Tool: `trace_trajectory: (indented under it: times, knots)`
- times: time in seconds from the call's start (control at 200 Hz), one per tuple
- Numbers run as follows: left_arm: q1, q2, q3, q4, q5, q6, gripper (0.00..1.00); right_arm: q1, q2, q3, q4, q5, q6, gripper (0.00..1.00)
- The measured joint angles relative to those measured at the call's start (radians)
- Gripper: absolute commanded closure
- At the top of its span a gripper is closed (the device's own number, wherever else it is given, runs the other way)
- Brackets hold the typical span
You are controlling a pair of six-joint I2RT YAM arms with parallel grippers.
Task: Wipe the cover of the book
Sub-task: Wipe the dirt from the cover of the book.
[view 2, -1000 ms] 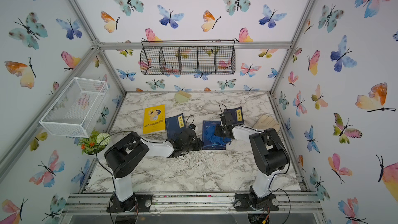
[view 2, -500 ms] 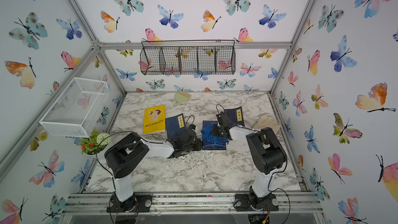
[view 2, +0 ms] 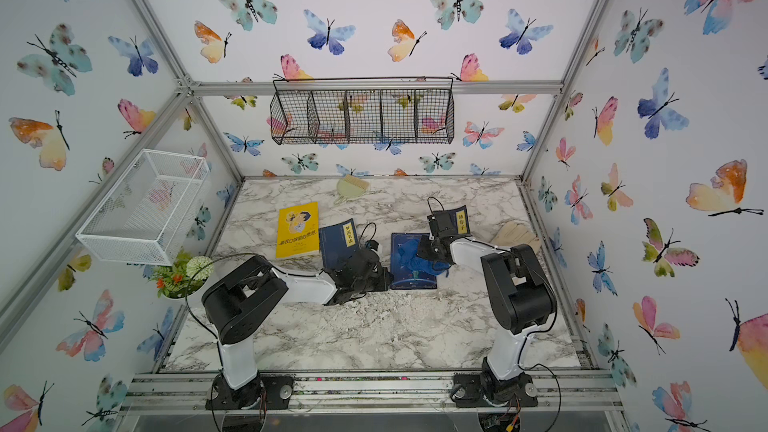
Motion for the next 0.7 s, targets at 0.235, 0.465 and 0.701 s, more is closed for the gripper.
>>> trace_trajectory:
  times: [0.235,0.465,0.701]
  knots:
    - [0.0,0.001,0.005,-0.01,0.0,0.002,0.85,0.045,0.089,0.094,0.039,-0.024,0.022,0.94]
    - [0.0,0.002,0.005,-0.009,0.0,0.001,0.85,0.026,0.08,0.096,0.016,0.005,0.006,0.93]
    - [0.0,0.002,0.005,-0.008,0.0,0.0,0.85,-0.046,0.043,0.06,-0.007,0.003,-0.004,0.94]
